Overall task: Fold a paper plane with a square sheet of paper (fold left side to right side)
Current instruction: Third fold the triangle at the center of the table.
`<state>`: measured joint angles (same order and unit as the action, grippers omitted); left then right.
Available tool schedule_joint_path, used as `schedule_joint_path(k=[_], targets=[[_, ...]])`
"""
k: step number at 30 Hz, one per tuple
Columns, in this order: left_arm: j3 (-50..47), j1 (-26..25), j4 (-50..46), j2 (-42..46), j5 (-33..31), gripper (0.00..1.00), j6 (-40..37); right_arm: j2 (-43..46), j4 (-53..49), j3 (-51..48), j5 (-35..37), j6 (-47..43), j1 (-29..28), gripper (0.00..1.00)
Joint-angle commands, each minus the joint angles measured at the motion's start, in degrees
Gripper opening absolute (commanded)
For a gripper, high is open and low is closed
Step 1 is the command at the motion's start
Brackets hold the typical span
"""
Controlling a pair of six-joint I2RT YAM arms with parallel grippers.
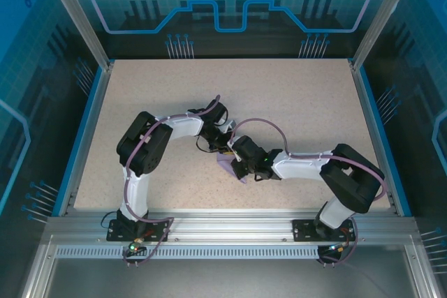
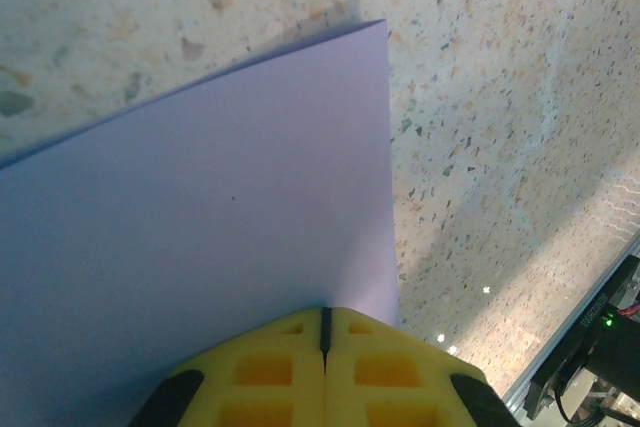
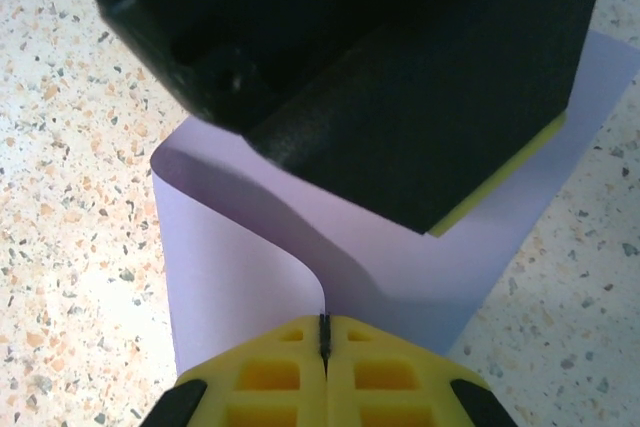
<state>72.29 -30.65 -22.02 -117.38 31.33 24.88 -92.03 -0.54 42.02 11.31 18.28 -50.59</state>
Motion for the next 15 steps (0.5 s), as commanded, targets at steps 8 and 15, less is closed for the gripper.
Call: schedule_joint_path(k=[8,15], targets=[[-0.05,-1.34,-2.52,-2.59,-2.29,0.06,-0.47,-0.38,0.6,-3.69,-1.04,1.66,-0.26,0.0],[-0.11,-1.4,-2.45,-2.68,-2.35,0.06,-0.44,1.88,2.13,-4.32,-0.95,1.32,-0.3,0.0]])
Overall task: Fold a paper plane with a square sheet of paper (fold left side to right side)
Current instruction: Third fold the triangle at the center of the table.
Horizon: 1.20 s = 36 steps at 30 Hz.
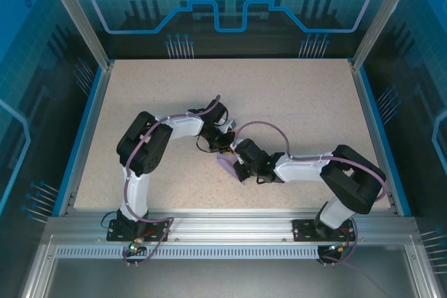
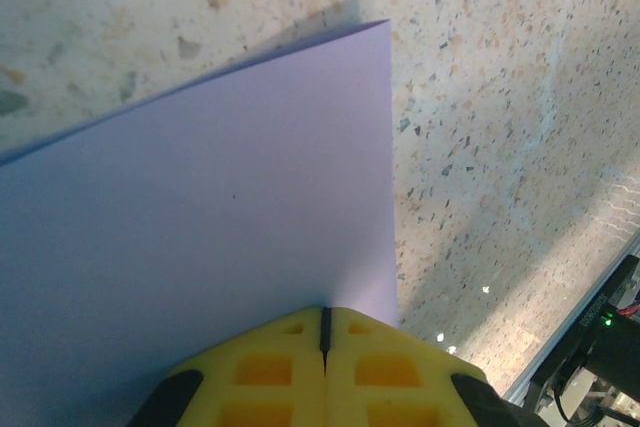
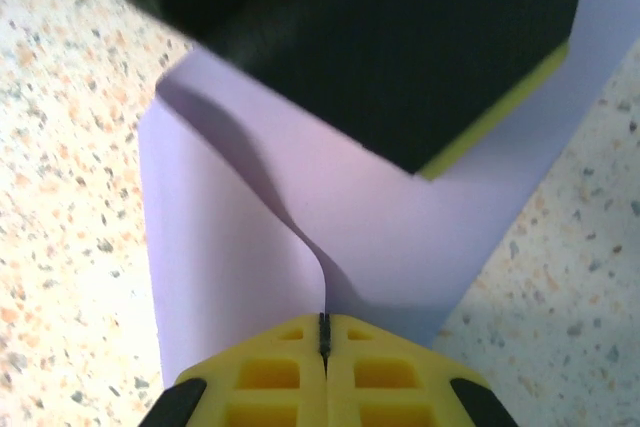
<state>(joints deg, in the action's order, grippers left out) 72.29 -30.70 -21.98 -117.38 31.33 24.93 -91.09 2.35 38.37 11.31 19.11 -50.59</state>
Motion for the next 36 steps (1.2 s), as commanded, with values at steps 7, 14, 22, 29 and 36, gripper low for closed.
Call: schedule_joint_path(k=[7,14,22,29,36], targets=[[-0.08,-1.38,-2.59,-2.54,-2.28,0.06,-0.41,-0.05,0.62,0.56,-1.49,0.53,0.0,0.0],[0.2,-1.38,-2.76,-2.3,-2.25,0.06,-0.45,2.06,2.35,0.13,-4.17,0.92,1.48,0.0],[0.77,-1.35,-2.87,-1.77,-1.77,0.12,-0.4,3.22,2.84,-1.15,-5.27,1.34,2.52,0.0],[2.32,-1.33,-4.84,-0.31,-1.8,0.18,-1.23,2.5,2.61,-1.71,-5.16,1.27,2.72,0.0],[4.64,-1.15,-7.14,0.31,-2.17,0.22,-2.06,2.49,2.65,-2.38,-5.92,1.4,2.6,0.0]])
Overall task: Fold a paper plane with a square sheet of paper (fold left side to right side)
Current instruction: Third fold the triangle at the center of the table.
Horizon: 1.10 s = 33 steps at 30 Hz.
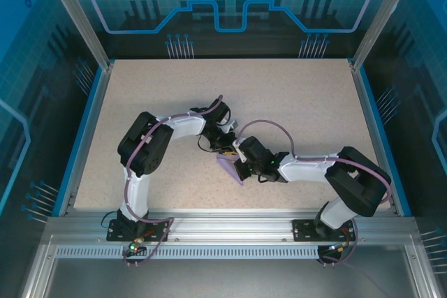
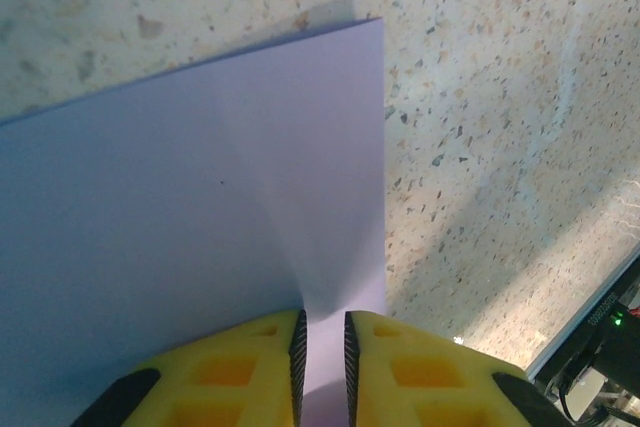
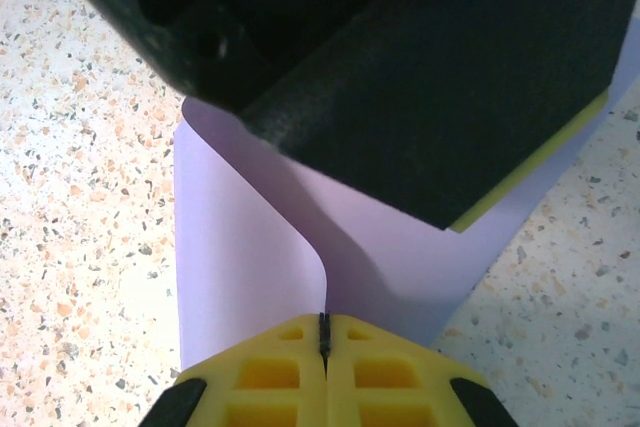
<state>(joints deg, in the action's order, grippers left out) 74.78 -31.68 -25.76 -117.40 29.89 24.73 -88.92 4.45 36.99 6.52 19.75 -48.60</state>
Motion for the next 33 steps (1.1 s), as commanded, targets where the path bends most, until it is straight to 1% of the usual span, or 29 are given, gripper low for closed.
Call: schedule_joint_path(k=[1,10,15,18,23,26,30,33], targets=[[2.68,-0.1,-3.71,0.47,-0.85,0.23,-1.91,0.42,0.56,-1.05,-1.21,0.8,0.68,0.0],[6.97,1.57,-7.03,0.94,-1.12,0.29,-3.09,0.55,0.93,-1.33,-1.61,0.99,0.61,0.0],[5.83,3.85,-7.63,3.21,-2.12,0.31,-3.41,0.46,0.79,-0.78,-1.6,1.05,0.68,0.0],[2.18,6.17,-6.57,6.48,-2.82,0.31,-3.27,0.42,0.83,-0.39,-1.7,1.11,0.69,0.0],[-6.91,9.74,-3.51,14.17,-2.53,0.31,-2.93,0.16,0.04,-0.04,-1.52,1.35,0.8,0.0],[-11.18,9.63,-1.75,17.6,-0.79,0.31,-2.74,-0.02,0.21,0.1,-1.62,1.87,1.07,0.0],[-16.79,8.94,2.9,21.35,2.5,0.31,-0.28,-0.54,0.39,0.43,-2.18,2.01,1.3,0.0],[-19.09,7.65,4.51,23.37,3.42,0.33,0.92,-0.81,0.64,0.54,-2.78,1.98,1.52,0.0]])
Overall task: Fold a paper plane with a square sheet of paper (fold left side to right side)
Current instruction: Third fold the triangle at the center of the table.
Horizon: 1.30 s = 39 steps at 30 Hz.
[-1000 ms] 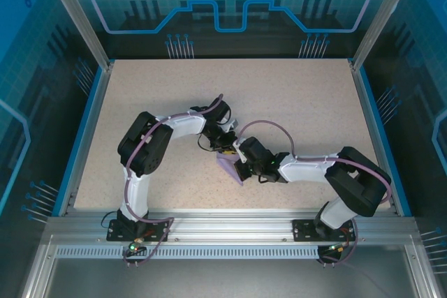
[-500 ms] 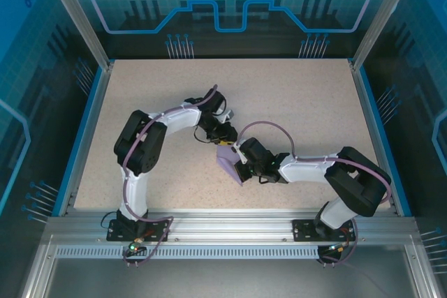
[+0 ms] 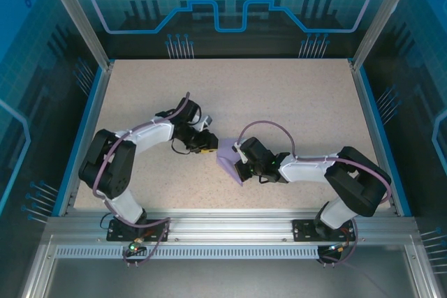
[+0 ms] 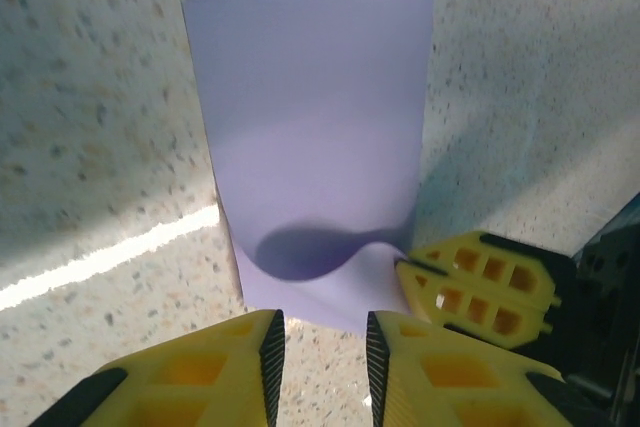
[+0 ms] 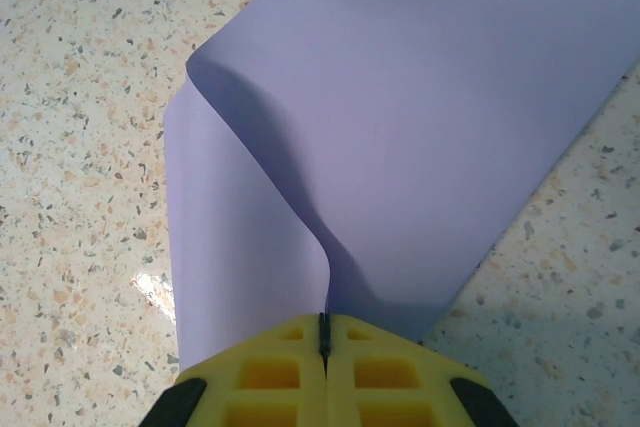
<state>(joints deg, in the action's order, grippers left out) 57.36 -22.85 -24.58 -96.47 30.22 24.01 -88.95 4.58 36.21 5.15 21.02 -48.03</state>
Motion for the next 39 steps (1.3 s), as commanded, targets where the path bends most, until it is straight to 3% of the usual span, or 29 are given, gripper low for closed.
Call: schedule_joint_path(k=[1,13,39], targets=[[-2.13,-1.66,3.47,2.9,3.05,0.34,1.87,-0.88,0.52,1.31,-1.52,0.73,1.08,0.0],[-3.9,-4.24,4.87,3.32,2.4,0.39,3.55,-1.89,0.42,2.2,-1.63,0.32,1.18,0.0],[-3.46,-6.42,3.68,1.83,2.39,0.38,3.02,-2.87,-1.81,0.1,-2.4,0.48,1.05,0.0]])
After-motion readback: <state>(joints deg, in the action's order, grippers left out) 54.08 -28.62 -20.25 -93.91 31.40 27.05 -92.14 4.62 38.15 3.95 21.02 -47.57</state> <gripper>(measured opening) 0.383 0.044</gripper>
